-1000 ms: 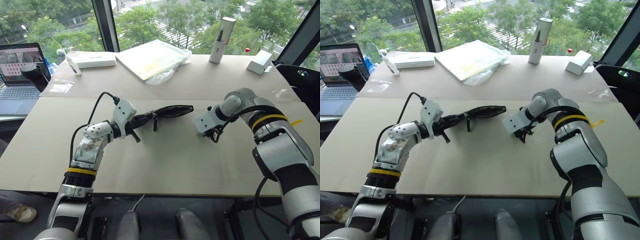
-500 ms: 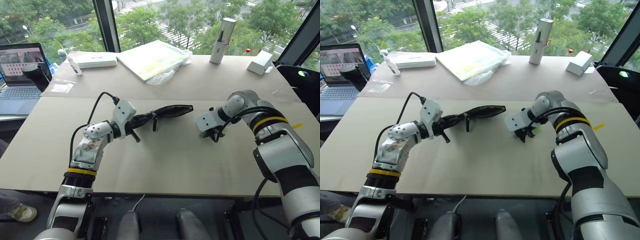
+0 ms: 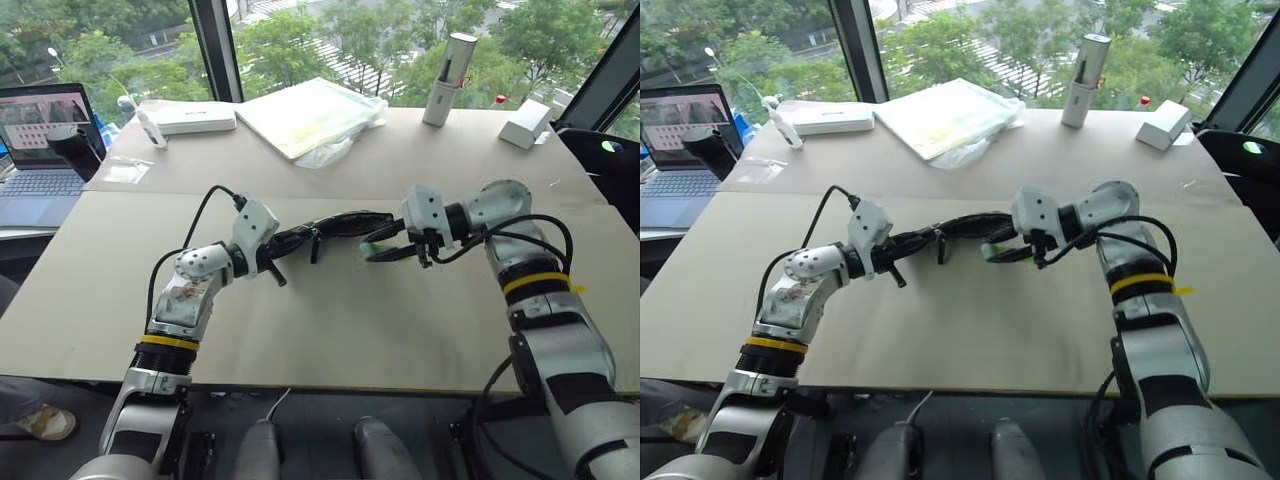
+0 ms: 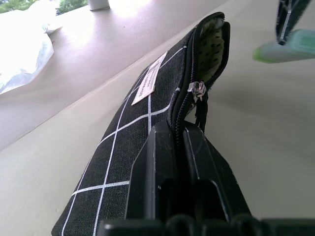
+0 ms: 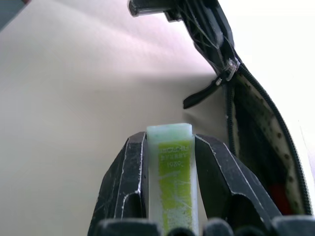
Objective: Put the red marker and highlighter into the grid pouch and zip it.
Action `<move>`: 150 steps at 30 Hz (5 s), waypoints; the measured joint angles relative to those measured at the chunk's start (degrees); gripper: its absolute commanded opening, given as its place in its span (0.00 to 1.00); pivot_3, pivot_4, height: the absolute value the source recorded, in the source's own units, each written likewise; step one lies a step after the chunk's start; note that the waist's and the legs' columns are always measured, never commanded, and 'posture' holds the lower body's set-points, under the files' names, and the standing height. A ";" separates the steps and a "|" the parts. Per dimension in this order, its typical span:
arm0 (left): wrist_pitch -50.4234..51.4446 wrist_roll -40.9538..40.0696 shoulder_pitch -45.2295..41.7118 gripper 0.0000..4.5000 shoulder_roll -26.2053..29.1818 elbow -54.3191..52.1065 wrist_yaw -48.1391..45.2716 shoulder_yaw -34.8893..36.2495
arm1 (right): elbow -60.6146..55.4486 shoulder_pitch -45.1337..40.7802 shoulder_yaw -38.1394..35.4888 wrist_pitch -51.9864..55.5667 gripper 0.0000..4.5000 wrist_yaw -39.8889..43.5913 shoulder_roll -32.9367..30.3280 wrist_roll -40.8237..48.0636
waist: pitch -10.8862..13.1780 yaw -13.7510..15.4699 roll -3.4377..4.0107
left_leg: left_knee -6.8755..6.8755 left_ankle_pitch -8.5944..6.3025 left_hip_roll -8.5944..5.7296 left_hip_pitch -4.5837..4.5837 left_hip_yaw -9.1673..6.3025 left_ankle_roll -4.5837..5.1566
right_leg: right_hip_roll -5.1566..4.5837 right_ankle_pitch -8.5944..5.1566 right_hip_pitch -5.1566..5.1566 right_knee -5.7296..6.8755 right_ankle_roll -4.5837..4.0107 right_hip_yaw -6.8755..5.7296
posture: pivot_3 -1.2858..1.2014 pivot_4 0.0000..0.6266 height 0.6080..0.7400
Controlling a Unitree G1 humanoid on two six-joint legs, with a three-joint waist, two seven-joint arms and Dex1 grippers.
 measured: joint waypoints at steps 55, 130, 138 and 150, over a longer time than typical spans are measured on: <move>0.09 -0.03 -0.73 0.00 -0.46 0.49 -0.40 -0.16 | 23.33 -12.62 10.37 -27.22 0.22 -23.41 7.72 -10.86 | 0.02 0.36 -0.02 | -0.01 0.02 0.02 0.00 -0.01 -0.03 | 0.02 0.00 -0.02 -0.06 0.00 -0.01 | 0.52 0.24 0.97; 0.22 -0.44 -0.77 0.00 -0.88 0.00 -0.67 -0.26 | -22.40 20.42 3.89 29.05 0.70 -43.95 13.01 3.35 | 0.04 0.64 -0.03 | -0.03 0.06 0.01 -0.08 -0.04 -0.10 | 0.05 -0.02 -0.02 -0.13 0.02 -0.01 | 0.52 0.24 0.97; 0.21 -0.43 -0.89 0.00 -1.06 0.15 -0.70 -0.33 | -13.78 15.60 5.77 28.63 0.70 -48.21 19.64 0.80 | 0.04 0.24 -0.03 | -0.05 0.06 0.03 -0.08 -0.06 -0.10 | 0.06 -0.02 -0.07 -0.10 0.01 -0.01 | 0.52 0.24 0.97; 0.20 -0.43 -0.89 0.00 -1.01 0.25 -0.56 -0.32 | -9.48 12.37 5.64 26.49 0.10 -46.43 20.79 0.10 | 0.04 0.33 -0.03 | -0.04 0.06 0.02 -0.09 -0.06 -0.10 | 0.06 -0.02 -0.05 -0.11 0.01 -0.01 | 0.52 0.24 0.97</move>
